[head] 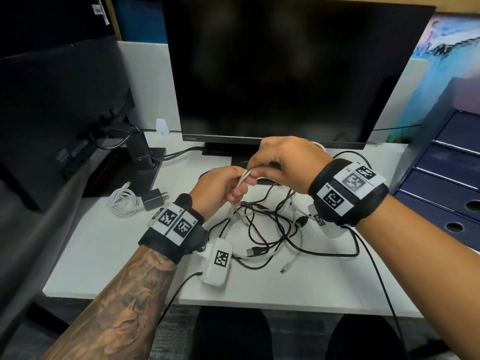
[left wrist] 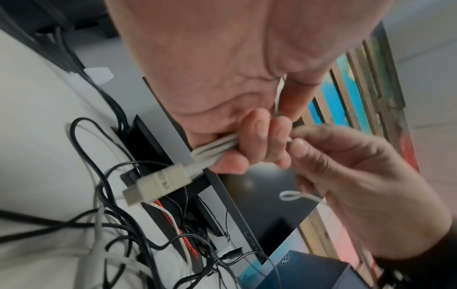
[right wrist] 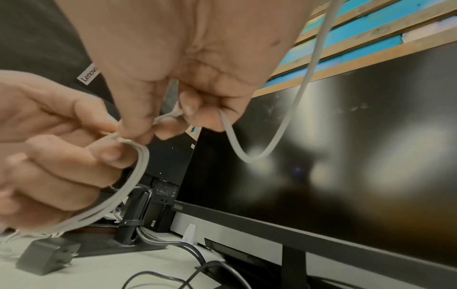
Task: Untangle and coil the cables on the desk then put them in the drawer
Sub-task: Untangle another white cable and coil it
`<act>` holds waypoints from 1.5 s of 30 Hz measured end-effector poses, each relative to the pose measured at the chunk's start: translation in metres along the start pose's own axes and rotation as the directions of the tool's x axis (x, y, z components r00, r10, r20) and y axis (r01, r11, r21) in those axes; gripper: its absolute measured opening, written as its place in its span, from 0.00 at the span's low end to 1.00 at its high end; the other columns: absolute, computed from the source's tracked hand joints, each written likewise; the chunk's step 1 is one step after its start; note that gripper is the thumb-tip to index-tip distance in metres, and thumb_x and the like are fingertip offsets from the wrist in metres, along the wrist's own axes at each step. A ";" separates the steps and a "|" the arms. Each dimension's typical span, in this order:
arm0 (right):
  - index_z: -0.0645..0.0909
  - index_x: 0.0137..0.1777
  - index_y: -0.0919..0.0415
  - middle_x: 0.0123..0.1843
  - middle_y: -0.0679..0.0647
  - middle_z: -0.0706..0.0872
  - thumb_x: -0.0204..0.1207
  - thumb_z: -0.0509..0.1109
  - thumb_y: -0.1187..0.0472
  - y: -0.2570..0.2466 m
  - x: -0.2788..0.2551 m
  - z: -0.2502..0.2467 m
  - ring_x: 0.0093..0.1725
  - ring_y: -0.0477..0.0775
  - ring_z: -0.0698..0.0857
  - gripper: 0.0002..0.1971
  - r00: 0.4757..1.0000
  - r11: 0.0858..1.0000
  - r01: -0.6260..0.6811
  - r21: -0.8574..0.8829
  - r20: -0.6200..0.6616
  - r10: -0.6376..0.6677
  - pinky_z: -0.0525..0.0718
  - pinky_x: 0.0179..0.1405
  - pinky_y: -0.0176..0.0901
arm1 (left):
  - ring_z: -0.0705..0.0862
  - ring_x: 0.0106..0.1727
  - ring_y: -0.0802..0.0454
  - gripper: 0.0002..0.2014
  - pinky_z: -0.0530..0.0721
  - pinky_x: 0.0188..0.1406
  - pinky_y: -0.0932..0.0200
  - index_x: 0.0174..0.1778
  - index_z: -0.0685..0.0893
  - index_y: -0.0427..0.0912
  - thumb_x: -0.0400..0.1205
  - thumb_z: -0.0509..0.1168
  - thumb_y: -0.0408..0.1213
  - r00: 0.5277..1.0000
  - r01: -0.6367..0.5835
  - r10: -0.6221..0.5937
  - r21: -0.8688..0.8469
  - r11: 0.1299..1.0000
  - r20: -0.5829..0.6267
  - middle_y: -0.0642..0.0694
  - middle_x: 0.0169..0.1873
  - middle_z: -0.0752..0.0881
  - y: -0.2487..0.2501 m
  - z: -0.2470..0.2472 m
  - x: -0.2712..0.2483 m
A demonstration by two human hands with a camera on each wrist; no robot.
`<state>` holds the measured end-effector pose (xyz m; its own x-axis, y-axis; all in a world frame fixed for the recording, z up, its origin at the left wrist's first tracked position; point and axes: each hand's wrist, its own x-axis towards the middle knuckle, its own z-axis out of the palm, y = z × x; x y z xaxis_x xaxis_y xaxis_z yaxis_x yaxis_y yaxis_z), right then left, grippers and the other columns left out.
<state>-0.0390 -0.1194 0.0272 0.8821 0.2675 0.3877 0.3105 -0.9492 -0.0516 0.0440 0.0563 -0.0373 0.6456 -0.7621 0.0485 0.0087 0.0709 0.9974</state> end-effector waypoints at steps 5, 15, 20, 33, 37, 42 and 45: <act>0.90 0.57 0.51 0.44 0.44 0.83 0.81 0.74 0.52 0.003 -0.001 0.012 0.41 0.44 0.83 0.08 0.993 0.998 0.019 0.060 -0.117 -0.012 0.77 0.39 0.33 | 0.62 0.26 0.52 0.17 0.70 0.32 0.56 0.41 0.82 0.38 0.88 0.50 0.36 0.997 0.054 -0.051 -0.050 0.997 0.064 0.48 0.26 0.64 0.003 -0.007 -0.003; 0.91 0.56 0.53 0.46 0.46 0.85 0.83 0.71 0.55 0.011 0.000 0.029 0.46 0.46 0.85 0.08 0.978 0.967 -0.019 0.256 -0.195 0.071 0.86 0.48 0.48 | 0.60 0.26 0.53 0.16 0.71 0.30 0.58 0.39 0.81 0.40 0.86 0.51 0.40 0.986 0.121 -0.098 -0.180 0.976 0.132 0.50 0.25 0.61 0.007 -0.006 -0.004; 0.86 0.66 0.51 0.48 0.51 0.91 0.88 0.64 0.61 0.001 -0.004 0.056 0.48 0.46 0.88 0.13 0.953 0.774 -0.178 0.608 -0.088 0.289 0.86 0.51 0.39 | 0.59 0.26 0.55 0.14 0.71 0.33 0.58 0.40 0.77 0.40 0.84 0.50 0.40 0.990 0.082 -0.007 -0.532 0.842 0.143 0.51 0.24 0.62 0.020 -0.007 -0.007; 0.82 0.44 0.57 0.34 0.49 0.83 0.87 0.61 0.47 -0.028 -0.024 0.079 0.36 0.51 0.82 0.17 0.927 0.864 -0.345 0.367 0.275 0.253 0.84 0.43 0.57 | 0.91 0.54 0.48 0.09 0.86 0.63 0.51 0.61 0.78 0.34 0.90 0.55 0.32 0.947 -0.269 0.068 -0.661 0.701 -0.313 0.42 0.48 0.92 0.003 -0.014 0.006; 0.76 0.36 0.54 0.30 0.47 0.78 0.87 0.62 0.46 -0.033 -0.023 0.059 0.33 0.51 0.78 0.19 0.950 0.935 -0.264 0.237 0.232 0.210 0.78 0.35 0.50 | 0.91 0.58 0.44 0.08 0.86 0.62 0.52 0.59 0.80 0.34 0.90 0.57 0.31 0.914 -0.290 0.107 -0.446 0.847 -0.392 0.39 0.52 0.92 -0.005 -0.012 0.007; 0.87 0.47 0.48 0.35 0.43 0.84 0.84 0.65 0.43 -0.020 -0.018 0.028 0.35 0.46 0.77 0.13 0.991 0.991 -0.124 -0.058 0.053 0.127 0.80 0.35 0.45 | 0.92 0.46 0.52 0.08 0.88 0.52 0.55 0.52 0.87 0.41 0.88 0.61 0.34 0.922 -0.208 0.245 0.151 0.966 -0.301 0.48 0.43 0.93 -0.011 0.000 0.001; 0.89 0.47 0.44 0.39 0.41 0.86 0.80 0.71 0.42 -0.014 -0.013 0.014 0.39 0.45 0.83 0.10 0.997 0.991 -0.076 -0.114 0.007 0.077 0.78 0.35 0.42 | 0.89 0.37 0.56 0.13 0.82 0.42 0.65 0.41 0.87 0.44 0.88 0.61 0.32 0.935 -0.210 0.287 0.329 0.921 -0.207 0.52 0.33 0.90 -0.014 0.010 -0.001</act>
<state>-0.0497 -0.1068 0.0107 0.9057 0.1949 0.3764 0.2005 -0.9794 0.0244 0.0361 0.0495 -0.0511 0.7646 -0.5590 0.3208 -0.3785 0.0134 0.9255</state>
